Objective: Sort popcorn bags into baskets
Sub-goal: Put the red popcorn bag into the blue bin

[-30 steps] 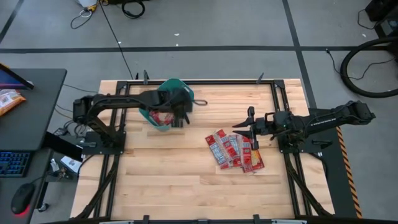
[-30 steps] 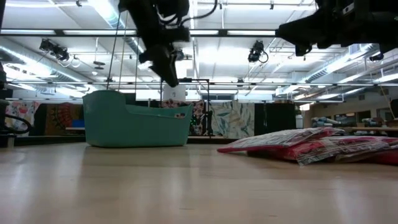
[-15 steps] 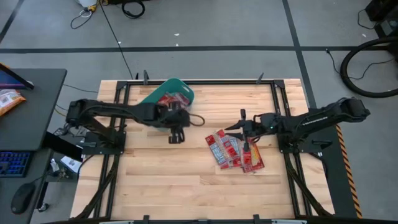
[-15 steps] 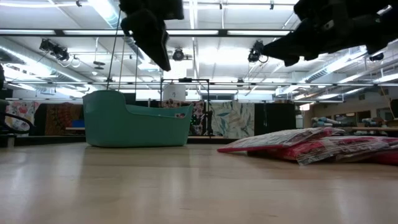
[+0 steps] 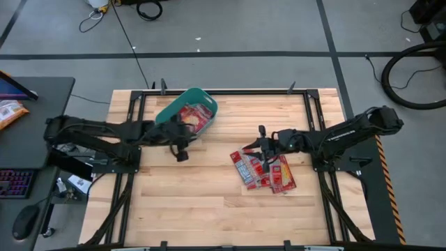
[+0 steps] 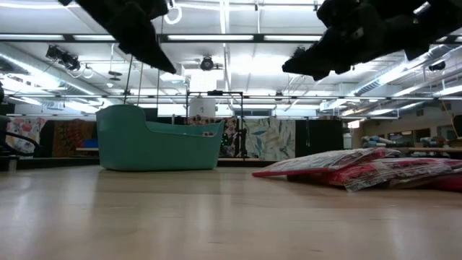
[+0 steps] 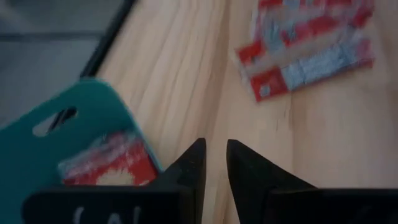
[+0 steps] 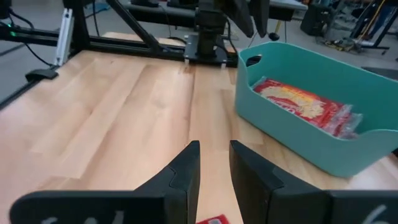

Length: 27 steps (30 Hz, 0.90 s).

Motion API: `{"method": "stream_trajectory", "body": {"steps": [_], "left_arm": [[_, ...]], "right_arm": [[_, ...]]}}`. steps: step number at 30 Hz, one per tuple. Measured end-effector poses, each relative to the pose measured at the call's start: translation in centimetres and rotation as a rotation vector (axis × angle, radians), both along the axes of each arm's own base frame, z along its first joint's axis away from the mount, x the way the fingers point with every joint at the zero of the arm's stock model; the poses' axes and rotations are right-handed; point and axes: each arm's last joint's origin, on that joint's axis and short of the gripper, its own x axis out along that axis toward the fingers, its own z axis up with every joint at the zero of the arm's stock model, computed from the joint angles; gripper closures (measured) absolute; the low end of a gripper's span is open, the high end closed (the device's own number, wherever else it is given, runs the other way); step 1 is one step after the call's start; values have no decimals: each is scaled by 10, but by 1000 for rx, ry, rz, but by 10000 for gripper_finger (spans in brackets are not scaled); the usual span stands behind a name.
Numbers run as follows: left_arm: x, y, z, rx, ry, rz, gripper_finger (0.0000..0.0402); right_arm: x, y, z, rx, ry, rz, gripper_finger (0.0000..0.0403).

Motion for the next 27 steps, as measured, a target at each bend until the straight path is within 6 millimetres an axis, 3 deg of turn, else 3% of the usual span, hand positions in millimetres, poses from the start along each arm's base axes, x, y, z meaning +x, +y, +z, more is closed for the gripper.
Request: {"method": "stream_trajectory", "body": {"steps": [4,14,22,27], "left_arm": [[-15,0,-9,13,-136,-8,333],[-40,1,-28,168,-431,-71,333],[-52,-4,-37,118,-725,-128,333],[-56,-9,-36,69,-810,-142,333]], "right_arm": [[5,13,12,14,13,-62,312],[23,49,17,-82,141,-249,312],[47,43,18,40,456,-346,309],[52,43,8,45,614,-411,277]]}}
